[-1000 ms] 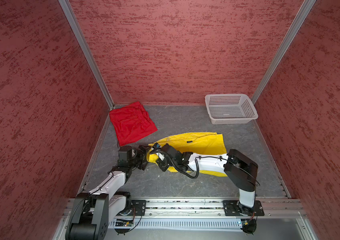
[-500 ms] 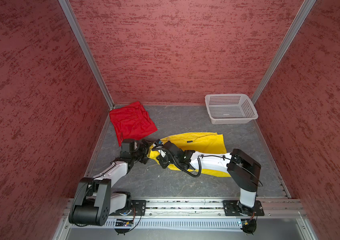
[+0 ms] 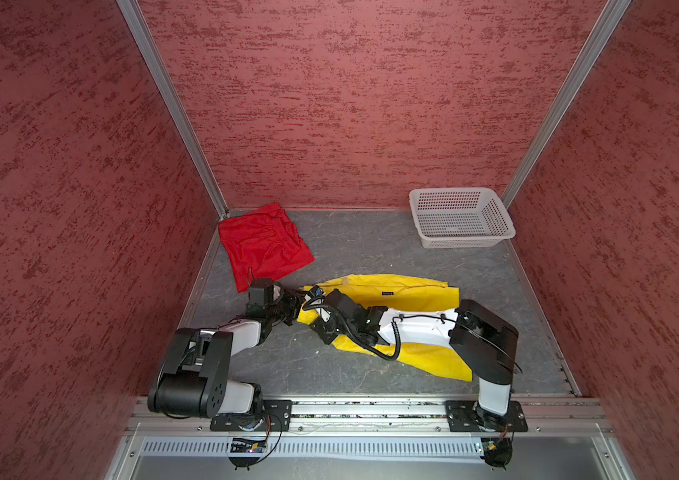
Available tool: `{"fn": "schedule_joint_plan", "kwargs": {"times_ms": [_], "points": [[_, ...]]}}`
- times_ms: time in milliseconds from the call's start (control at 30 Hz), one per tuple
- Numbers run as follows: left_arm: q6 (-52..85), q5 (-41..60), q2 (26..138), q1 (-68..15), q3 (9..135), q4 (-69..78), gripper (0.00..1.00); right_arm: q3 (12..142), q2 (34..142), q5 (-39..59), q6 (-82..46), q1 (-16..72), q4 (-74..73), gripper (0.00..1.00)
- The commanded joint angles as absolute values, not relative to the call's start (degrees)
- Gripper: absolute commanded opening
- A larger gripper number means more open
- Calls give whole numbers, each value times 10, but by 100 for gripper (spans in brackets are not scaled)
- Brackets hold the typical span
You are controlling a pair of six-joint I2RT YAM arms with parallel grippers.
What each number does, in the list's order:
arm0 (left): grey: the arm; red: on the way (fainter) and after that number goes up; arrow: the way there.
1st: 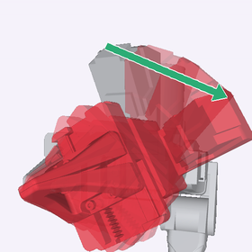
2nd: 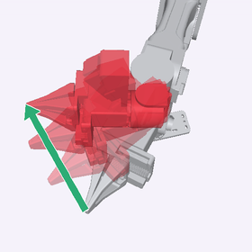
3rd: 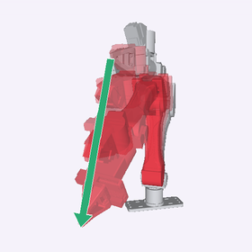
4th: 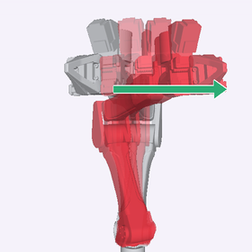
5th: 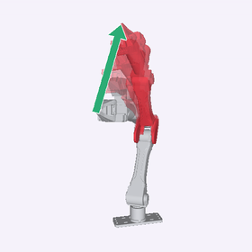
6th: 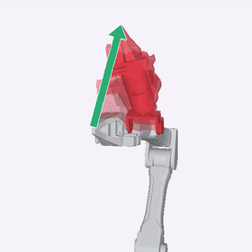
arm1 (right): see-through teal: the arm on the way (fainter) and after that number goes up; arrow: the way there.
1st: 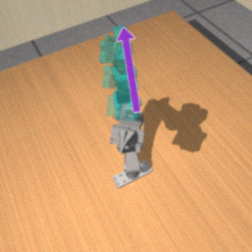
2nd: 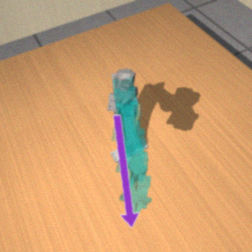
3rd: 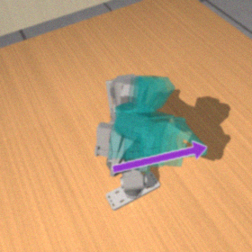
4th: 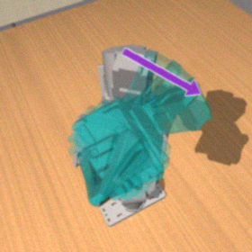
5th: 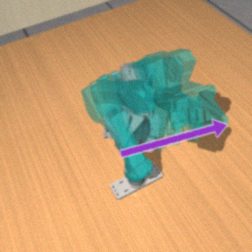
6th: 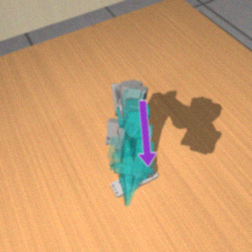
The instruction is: Fold and stack the shorts
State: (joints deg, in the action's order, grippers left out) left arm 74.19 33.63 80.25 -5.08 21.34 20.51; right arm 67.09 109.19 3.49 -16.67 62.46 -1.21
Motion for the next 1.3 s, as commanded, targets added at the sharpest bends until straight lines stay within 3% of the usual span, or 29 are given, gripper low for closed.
{"fn": "schedule_joint_plan", "kwargs": {"times_ms": [0,67,133,233,433,500,567,633,700,900,1267], "points": [[728,373,787,-55,219,210,20,673,1083,26,-169,625,-48,30],[707,368,769,-56,226,160,1,672,1080,21,-167,624,-46,31],[687,357,751,-52,231,115,0,669,1073,18,-167,622,-40,39],[659,356,729,-27,234,69,0,654,1041,15,-184,609,-19,62],[578,373,678,53,269,-58,0,519,874,31,-276,537,-20,73],[549,366,650,71,284,-109,0,485,841,41,-305,509,-16,63],[522,355,618,87,301,-158,0,471,838,56,-324,490,-1,34],[503,338,590,95,310,-195,0,474,858,75,-333,489,1,12],[493,324,569,96,317,-224,0,490,901,114,-348,490,-2,4],[486,325,548,101,332,-259,0,540,1016,162,-360,522,7,0],[429,330,531,161,384,-356,0,479,1041,87,-343,457,29,4]]}}
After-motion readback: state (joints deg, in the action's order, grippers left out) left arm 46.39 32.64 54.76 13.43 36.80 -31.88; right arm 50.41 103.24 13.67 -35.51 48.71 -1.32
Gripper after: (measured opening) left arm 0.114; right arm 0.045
